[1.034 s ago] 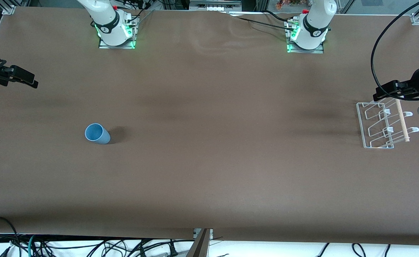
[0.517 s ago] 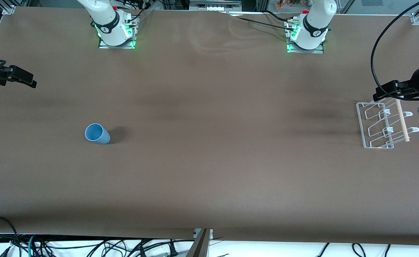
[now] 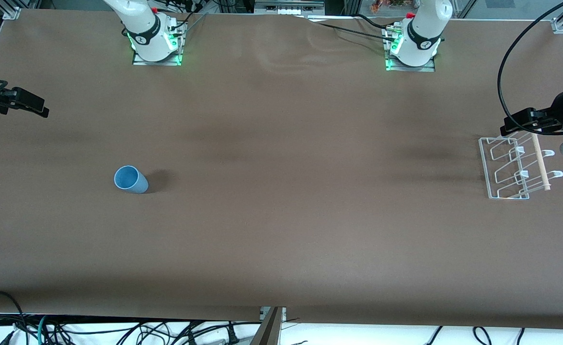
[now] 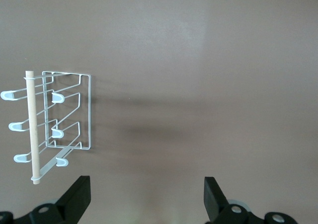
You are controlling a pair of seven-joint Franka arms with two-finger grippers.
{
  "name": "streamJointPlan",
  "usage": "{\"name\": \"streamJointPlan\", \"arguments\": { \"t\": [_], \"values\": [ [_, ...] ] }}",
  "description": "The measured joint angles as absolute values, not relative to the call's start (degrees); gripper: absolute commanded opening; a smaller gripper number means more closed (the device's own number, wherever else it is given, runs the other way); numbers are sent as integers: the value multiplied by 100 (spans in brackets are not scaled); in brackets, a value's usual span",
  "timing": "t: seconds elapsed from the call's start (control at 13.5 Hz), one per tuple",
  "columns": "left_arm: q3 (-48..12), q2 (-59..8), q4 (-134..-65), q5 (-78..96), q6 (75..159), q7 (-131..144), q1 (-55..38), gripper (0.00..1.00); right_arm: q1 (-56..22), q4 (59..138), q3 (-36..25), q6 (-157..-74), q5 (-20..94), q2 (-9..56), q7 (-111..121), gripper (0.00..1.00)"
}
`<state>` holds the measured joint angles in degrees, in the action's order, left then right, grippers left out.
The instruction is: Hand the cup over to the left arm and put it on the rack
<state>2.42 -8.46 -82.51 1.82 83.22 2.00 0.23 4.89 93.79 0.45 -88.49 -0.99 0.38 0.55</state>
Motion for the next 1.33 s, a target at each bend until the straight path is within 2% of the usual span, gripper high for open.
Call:
{"name": "streamJointPlan", "arguments": {
  "t": [0.59,0.89,1.33],
  "values": [
    [241,-851,-8251,202,8322,200,22,100,497,9383,33,-8606,-103,70,60,100],
    [241,-852,-8249,218,8322,200,23,100,508,9437,11,-8597,-212,452,53,100],
    [247,-859,-8248,305,8322,201,27,100,489,9493,30,-9833,-213,1507,53,100]
  ]
}}
